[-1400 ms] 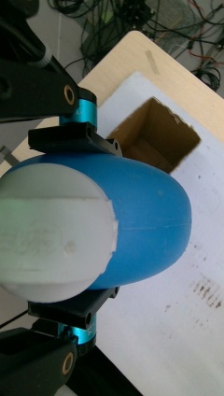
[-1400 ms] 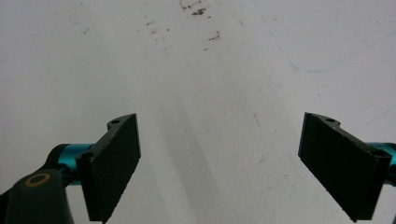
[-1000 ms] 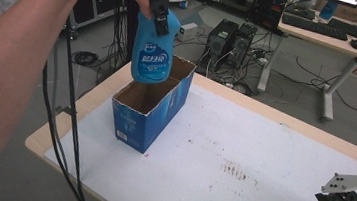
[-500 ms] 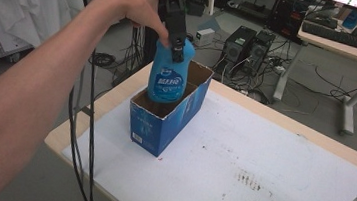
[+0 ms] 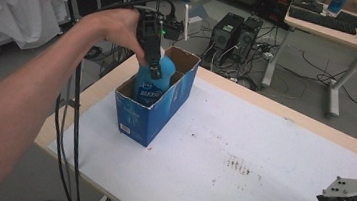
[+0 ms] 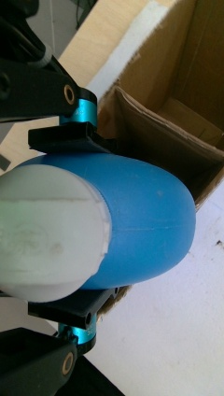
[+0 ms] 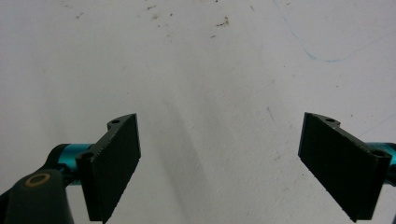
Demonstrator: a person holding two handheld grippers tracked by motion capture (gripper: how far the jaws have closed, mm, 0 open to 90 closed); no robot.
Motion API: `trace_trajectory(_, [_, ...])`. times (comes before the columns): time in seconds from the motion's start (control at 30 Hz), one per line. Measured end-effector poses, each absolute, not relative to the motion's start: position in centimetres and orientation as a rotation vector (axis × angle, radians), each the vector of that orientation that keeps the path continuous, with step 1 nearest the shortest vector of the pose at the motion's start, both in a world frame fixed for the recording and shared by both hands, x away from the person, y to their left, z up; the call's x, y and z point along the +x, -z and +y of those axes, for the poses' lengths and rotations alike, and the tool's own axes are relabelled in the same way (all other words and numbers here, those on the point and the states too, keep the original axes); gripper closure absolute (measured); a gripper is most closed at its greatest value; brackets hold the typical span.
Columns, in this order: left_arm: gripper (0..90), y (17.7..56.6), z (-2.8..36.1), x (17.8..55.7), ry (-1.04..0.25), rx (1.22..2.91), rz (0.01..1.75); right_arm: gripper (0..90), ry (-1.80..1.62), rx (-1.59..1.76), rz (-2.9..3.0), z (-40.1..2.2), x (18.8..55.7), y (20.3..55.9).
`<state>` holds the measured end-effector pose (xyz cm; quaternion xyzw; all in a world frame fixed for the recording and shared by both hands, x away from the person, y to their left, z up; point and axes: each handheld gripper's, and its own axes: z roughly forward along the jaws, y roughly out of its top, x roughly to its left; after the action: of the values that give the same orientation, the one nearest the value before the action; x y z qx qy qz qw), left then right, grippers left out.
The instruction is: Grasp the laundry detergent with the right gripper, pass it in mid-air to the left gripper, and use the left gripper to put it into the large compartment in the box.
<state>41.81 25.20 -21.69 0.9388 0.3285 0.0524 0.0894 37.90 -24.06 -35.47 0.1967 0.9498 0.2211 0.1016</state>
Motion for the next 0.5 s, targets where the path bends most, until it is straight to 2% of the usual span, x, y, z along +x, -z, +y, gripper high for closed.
trace_trajectory(0.5, [37.9, 25.5, 25.7, 41.9, -0.136, 2.896, 0.736, 12.5, -0.647, 0.598, 2.807, -24.4, 38.0, 36.4])
